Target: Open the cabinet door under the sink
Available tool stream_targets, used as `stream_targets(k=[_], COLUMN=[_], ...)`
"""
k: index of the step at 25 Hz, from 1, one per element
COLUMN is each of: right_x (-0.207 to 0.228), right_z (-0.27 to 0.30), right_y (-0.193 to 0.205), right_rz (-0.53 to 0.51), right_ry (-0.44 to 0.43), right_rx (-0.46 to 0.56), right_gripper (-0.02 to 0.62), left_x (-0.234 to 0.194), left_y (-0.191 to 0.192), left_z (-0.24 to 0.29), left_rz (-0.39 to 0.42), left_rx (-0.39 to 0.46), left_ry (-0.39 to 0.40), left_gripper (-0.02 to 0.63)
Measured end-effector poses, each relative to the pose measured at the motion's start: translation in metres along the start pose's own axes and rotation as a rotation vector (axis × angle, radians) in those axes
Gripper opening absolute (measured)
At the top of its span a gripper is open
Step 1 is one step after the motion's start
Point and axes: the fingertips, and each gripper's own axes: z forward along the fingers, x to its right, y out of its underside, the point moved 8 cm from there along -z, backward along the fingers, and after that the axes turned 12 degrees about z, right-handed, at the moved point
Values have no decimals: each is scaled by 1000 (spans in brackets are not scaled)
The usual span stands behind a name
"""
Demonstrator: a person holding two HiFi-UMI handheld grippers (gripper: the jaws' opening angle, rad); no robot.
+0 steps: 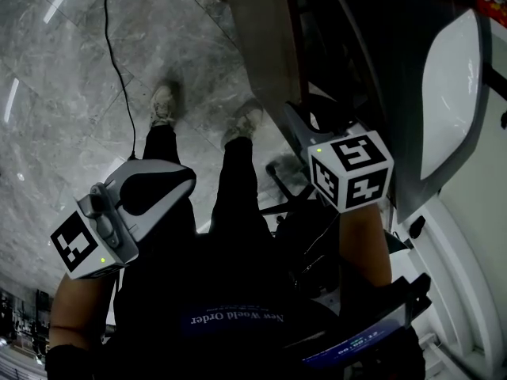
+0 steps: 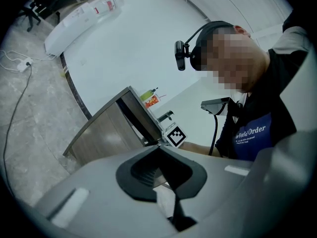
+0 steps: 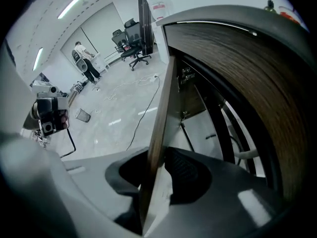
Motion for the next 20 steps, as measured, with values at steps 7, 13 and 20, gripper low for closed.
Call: stream_targets(k=[7,13,20], right_x=[-24,-30,-51], right_z=[9,14,23], right_y=[0,1,0], right_rz=[26,77,121], right_ry=[1,8,-5], right_rx=[-71,-96,-114], right_gripper=[123,124,134], left_x=[-9,-17,-19], left_y=[-14,-28,-46], left_z=[-22,-39,-40], left_rz=[-5,7,8], left_rx=[36,39,35], left_ry=[-34,-54,-15], left_gripper=[2,2,2])
